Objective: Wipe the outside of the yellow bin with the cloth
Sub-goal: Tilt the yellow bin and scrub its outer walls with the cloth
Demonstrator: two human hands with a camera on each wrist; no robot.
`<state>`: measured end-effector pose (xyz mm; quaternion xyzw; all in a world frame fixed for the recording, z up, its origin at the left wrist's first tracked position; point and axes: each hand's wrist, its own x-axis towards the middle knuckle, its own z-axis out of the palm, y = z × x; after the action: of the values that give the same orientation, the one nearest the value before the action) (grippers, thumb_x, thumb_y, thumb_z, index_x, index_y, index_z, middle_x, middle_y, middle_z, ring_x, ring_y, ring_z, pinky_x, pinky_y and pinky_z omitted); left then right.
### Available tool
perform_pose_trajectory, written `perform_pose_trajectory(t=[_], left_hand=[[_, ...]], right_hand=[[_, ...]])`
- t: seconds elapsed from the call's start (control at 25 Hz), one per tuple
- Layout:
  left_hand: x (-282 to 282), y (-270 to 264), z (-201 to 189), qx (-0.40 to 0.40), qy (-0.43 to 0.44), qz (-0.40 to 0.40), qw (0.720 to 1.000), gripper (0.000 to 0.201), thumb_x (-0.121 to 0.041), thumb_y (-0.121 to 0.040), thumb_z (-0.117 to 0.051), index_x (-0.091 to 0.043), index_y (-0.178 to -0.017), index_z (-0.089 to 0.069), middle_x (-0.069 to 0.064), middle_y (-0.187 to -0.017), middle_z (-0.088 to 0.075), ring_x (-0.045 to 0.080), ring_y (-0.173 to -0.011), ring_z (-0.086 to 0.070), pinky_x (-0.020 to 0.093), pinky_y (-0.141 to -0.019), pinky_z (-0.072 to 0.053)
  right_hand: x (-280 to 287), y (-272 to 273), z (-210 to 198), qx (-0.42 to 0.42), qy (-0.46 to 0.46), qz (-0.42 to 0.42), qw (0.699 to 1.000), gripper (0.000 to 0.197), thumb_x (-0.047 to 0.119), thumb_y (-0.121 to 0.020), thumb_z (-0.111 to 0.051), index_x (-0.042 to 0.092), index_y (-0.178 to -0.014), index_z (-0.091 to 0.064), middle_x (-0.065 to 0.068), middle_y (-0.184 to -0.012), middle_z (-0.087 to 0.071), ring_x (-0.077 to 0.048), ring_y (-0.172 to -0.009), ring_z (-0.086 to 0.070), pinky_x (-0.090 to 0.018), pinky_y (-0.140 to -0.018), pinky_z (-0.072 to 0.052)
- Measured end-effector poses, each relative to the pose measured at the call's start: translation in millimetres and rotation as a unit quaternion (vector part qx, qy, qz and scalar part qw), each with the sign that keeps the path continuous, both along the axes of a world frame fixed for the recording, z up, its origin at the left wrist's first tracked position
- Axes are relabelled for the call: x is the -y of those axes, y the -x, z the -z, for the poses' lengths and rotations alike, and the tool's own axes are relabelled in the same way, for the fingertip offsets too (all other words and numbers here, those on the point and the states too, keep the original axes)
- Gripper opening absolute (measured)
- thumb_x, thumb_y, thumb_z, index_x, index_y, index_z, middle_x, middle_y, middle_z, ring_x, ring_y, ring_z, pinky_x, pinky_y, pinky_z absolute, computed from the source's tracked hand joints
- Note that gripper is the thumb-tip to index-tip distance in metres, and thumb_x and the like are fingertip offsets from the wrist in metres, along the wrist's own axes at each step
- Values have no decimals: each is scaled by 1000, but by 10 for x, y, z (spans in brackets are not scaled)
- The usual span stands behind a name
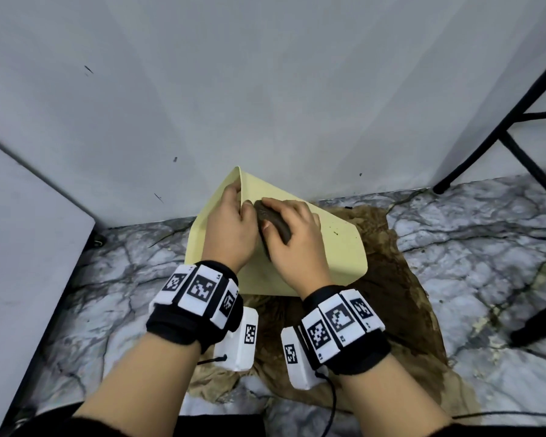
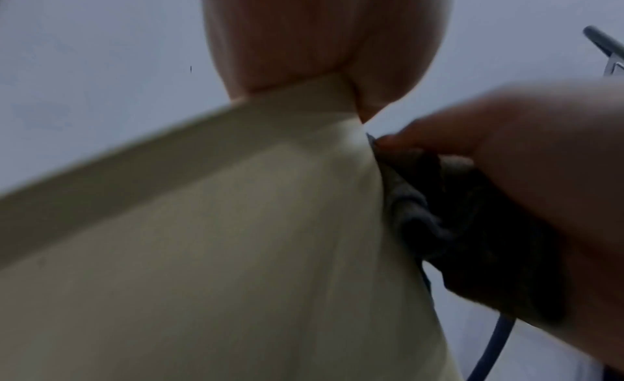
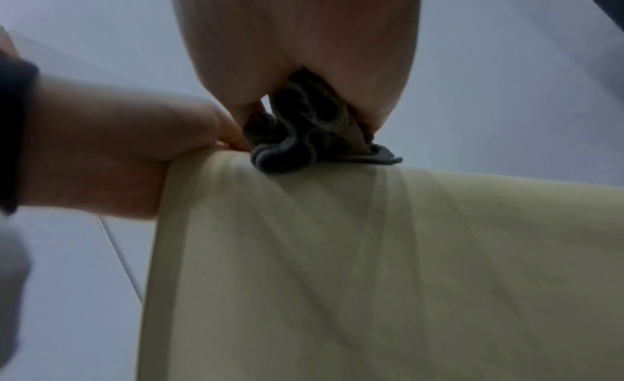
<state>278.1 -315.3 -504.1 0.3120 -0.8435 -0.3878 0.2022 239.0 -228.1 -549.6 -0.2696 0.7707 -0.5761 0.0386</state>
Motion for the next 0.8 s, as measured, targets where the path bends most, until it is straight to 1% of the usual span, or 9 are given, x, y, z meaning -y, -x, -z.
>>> perform_pose_trajectory(t=[0.08,0.16,0.28,0.36,0.44,0.56,0.68,0.72,0.8], left_hand=[[-8,-2,13,4,3,4,1000,36,-12,-91,-37,-13,-127,-42,16,-115,-63,30,-106,-57,28,-81,-40],[7,14,20,6,4,6,1000,37,-13,-91,-36,-13,-127,-42,16,-113,-64,32,-103,-57,30,-81,-41],[55,17,61,9,12,0,1000,38,-13,-90,-36,-14,-128,-42,18,-108,-65,33,-97,-58,30,-74,-38],[81,16,81,13,17,0,1000,38,-13,-90,-36,-14,-128,-42,16,-103,-66,29,-88,-56,26,-67,-33],[94,26,89,11,11,0,1000,38,-13,-90,-36,-15,-128,-42,12,-94,-64,23,-80,-51,24,-63,-30],[97,42,88,4,11,1,1000,38,-12,-90,-36,-15,-128,-43,5,-82,-58,21,-75,-49,24,-58,-27],[65,60,87,3,15,4,1000,38,-12,-90,-36,-15,-128,-43,1,-73,-55,20,-72,-48,24,-57,-27],[46,69,85,3,14,8,1000,39,-13,-90,-36,-15,-128,-43,0,-72,-55,20,-72,-49,23,-57,-28],[26,80,81,-1,12,11,1000,39,-12,-91,-36,-15,-128,-44,2,-76,-57,21,-73,-50,23,-58,-29]], right_hand=[[-10,-5,45,-2,5,8,1000,36,24,-82,-50,25,-117,-59,-4,-114,-57,-22,-108,-43,-21,-93,-30],[-41,40,99,13,4,18,1000,33,19,-85,-53,25,-117,-59,-4,-114,-56,-24,-110,-42,-20,-92,-29],[-147,125,247,46,-10,47,998,32,17,-87,-53,25,-117,-59,-4,-115,-55,-23,-111,-40,-17,-91,-25],[-249,203,384,71,-22,75,994,32,17,-88,-52,25,-118,-58,-5,-117,-54,-23,-112,-39,-14,-89,-23],[-360,304,517,99,-40,100,989,32,18,-88,-50,25,-118,-58,-6,-121,-53,-25,-116,-38,-13,-89,-21],[-538,457,685,141,-67,136,978,32,19,-89,-48,25,-120,-57,-8,-127,-50,-28,-121,-37,-21,-99,-23],[-707,572,878,189,-89,172,963,33,22,-90,-47,25,-122,-56,-11,-130,-47,-33,-123,-37,-31,-106,-26],[-745,598,923,201,-90,184,958,33,23,-90,-47,25,-122,-55,-12,-130,-47,-34,-123,-38,-34,-107,-27],[-770,613,937,220,-86,205,950,33,24,-90,-48,24,-123,-55,-12,-131,-46,-35,-123,-38,-37,-108,-28]])
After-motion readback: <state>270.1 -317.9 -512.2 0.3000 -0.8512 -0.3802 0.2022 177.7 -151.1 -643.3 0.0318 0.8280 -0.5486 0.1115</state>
